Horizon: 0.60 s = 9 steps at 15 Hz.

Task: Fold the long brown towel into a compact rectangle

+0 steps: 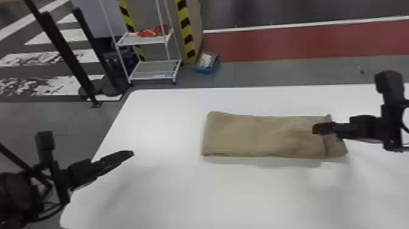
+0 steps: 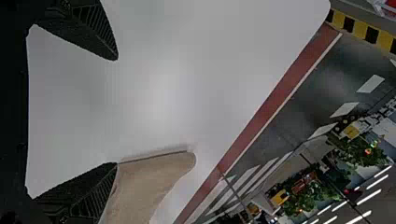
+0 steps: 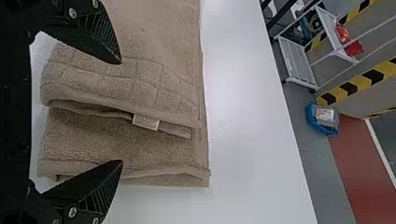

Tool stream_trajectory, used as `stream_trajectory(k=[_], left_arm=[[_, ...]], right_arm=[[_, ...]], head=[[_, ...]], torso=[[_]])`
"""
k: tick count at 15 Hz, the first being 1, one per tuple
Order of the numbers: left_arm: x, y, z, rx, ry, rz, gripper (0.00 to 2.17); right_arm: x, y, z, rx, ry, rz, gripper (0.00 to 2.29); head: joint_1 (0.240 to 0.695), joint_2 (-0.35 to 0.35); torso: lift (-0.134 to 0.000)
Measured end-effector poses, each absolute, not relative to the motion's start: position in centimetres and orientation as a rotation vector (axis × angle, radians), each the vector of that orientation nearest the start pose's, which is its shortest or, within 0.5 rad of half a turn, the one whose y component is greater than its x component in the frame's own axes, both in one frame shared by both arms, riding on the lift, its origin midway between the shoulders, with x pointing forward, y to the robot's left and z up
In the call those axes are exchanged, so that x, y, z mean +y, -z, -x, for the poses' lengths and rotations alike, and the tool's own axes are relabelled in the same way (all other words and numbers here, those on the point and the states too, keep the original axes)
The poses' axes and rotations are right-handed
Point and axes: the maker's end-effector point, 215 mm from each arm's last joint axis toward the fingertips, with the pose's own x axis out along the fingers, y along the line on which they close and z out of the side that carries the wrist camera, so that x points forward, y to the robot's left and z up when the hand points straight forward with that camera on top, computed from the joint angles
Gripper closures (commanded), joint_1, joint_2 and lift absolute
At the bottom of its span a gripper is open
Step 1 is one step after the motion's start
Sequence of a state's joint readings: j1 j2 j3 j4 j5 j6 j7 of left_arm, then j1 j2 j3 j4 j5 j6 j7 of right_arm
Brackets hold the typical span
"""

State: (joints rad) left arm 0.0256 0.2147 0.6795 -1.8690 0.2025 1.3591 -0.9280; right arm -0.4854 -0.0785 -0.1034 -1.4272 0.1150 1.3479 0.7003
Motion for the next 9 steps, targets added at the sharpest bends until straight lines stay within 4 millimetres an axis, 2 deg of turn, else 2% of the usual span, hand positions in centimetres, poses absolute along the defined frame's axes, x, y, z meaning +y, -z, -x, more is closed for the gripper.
stream_trajectory(k=[5, 7, 9], left_arm=[[39.3, 40.3, -42.5, 0.688, 0.301, 0.668, 0.08], [39.5, 40.4, -42.3, 0.690, 0.297, 0.670, 0.08], [39.6, 40.4, -42.1, 0.689, 0.296, 0.670, 0.08]], right_arm=[[-17.6, 43.3, -58.6, 0.963, -0.459, -0.261, 0.29], [-17.2, 43.6, -58.5, 0.974, -0.462, -0.236, 0.30], [-17.2, 43.8, -58.5, 0.980, -0.463, -0.227, 0.42]], head=[[0.695, 0.231], [0.695, 0.240], [0.695, 0.242]], torso=[[-0.124], [-0.124], [-0.124]])
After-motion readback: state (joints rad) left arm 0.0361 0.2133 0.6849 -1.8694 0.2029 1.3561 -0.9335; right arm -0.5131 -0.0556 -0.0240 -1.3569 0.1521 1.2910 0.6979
